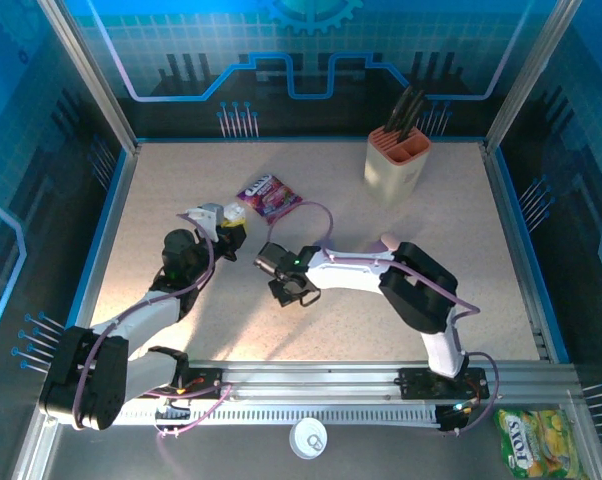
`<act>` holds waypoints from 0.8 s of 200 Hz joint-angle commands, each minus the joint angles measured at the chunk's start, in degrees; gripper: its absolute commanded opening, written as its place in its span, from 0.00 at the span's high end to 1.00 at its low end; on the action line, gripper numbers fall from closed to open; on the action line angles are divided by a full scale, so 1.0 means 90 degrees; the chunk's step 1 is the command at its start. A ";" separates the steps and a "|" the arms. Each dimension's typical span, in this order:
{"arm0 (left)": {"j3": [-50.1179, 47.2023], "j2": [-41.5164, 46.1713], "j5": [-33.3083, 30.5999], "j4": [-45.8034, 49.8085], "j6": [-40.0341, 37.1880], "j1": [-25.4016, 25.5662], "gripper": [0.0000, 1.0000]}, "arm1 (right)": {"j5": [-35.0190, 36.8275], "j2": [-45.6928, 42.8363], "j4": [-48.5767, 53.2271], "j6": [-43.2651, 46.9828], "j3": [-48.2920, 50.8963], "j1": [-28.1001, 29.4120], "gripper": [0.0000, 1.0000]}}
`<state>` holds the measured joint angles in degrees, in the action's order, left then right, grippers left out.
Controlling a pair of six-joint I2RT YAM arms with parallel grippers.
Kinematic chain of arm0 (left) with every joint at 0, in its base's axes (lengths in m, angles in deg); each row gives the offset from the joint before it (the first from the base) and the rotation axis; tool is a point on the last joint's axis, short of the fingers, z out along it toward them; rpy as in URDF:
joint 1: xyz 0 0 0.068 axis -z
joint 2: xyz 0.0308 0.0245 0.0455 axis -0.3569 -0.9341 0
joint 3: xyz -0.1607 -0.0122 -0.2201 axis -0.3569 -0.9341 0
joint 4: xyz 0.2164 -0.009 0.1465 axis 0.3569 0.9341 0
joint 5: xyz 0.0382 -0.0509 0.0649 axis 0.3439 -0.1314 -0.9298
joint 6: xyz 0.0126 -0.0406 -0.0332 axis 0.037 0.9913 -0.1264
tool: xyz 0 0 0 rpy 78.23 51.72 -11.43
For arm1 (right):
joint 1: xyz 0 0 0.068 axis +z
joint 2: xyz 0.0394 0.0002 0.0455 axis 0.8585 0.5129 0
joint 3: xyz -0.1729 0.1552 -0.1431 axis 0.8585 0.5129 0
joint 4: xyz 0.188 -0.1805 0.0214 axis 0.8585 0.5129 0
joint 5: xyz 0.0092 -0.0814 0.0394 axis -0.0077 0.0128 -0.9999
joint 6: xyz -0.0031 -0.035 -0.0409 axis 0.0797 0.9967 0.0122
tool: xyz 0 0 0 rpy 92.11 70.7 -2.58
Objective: Insert wireless bluetooth earbuds into charging case
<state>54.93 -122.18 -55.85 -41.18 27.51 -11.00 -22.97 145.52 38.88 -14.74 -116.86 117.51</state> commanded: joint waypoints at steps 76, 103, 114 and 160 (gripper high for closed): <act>-0.0149 -0.0017 0.0314 -0.0476 -0.0262 0.0050 0.83 | 0.0002 -0.1810 0.0167 -0.0318 0.2190 -0.0189 0.81; -0.0161 -0.0001 0.0322 -0.0474 -0.0304 0.0051 0.83 | 0.0115 -0.1811 0.0237 -0.0196 0.2151 -0.0202 0.76; -0.0168 0.0027 0.0332 -0.0441 -0.0325 0.0051 0.83 | 0.0142 -0.1827 0.0315 -0.0133 0.2062 -0.0196 0.69; -0.0255 0.0168 0.0346 -0.0373 -0.0464 0.0051 0.82 | -0.0086 -0.1827 0.0556 -0.0028 0.1822 -0.0405 0.58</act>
<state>53.79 -122.14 -54.39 -42.87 25.43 -10.82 -22.56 130.20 41.51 -15.50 -98.57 115.66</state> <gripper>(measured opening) 0.187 0.411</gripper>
